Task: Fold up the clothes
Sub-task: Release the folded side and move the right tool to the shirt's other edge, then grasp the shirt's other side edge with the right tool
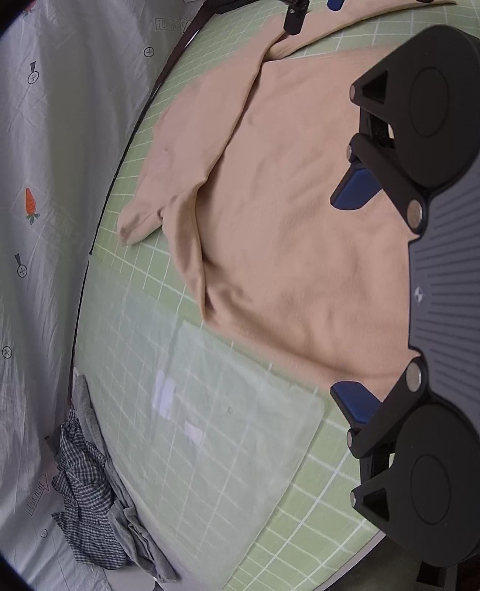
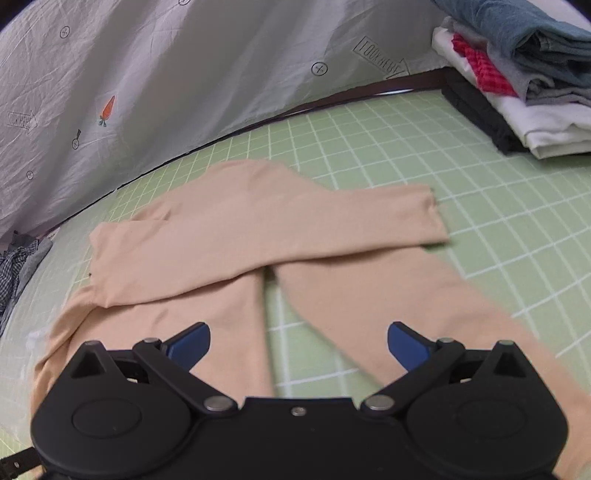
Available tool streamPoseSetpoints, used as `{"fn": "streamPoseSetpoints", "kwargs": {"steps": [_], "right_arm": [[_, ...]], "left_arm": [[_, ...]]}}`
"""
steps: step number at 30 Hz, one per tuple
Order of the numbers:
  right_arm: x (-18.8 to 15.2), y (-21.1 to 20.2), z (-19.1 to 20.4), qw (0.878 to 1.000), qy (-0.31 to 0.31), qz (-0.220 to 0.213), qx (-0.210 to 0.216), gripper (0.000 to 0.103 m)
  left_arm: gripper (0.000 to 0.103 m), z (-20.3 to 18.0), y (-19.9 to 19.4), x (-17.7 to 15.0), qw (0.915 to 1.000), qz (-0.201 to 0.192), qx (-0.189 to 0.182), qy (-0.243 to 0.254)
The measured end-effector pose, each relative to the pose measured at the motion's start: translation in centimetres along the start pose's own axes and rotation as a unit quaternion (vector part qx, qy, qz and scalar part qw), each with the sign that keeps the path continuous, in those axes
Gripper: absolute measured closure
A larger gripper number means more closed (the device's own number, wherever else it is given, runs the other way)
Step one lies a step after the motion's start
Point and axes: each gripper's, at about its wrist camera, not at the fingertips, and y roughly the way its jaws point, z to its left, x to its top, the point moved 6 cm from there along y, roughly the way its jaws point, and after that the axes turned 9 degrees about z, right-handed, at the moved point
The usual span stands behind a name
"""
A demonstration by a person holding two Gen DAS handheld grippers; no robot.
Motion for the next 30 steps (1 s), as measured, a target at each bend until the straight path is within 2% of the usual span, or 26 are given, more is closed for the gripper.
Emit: {"fn": "streamPoseSetpoints", "kwargs": {"steps": [8,13,18,21,23,26,30], "right_arm": [[-5.0,0.8,13.5,0.999,-0.046,-0.009,0.017,0.002],[-7.6,2.7,19.8,0.999,-0.016,-0.01,0.026,0.006],[-10.2,2.9,25.0,0.999,-0.024,-0.006,0.039,0.009],[-11.7,3.0,27.4,0.998,-0.042,-0.002,0.043,0.019],[-12.5,3.5,28.2,0.998,-0.042,0.007,0.052,0.036],[-13.0,4.2,28.8,0.997,-0.035,0.02,0.062,0.054],[-13.3,4.7,29.9,0.996,-0.043,0.025,0.072,0.069]], "left_arm": [[0.004,9.5,0.2,4.6,0.9991,-0.001,-0.043,0.007],[0.004,13.9,0.1,7.7,0.9975,-0.015,-0.053,0.045],[0.004,16.7,0.3,7.5,0.9949,0.003,-0.061,0.081],[0.004,18.1,1.0,7.1,0.9936,0.019,-0.062,0.092],[0.004,19.0,1.1,7.2,0.9936,0.021,-0.063,0.092],[0.004,20.3,0.8,7.2,0.9942,0.016,-0.059,0.089],[0.004,21.2,0.7,7.4,0.9949,0.012,-0.053,0.085]]}}
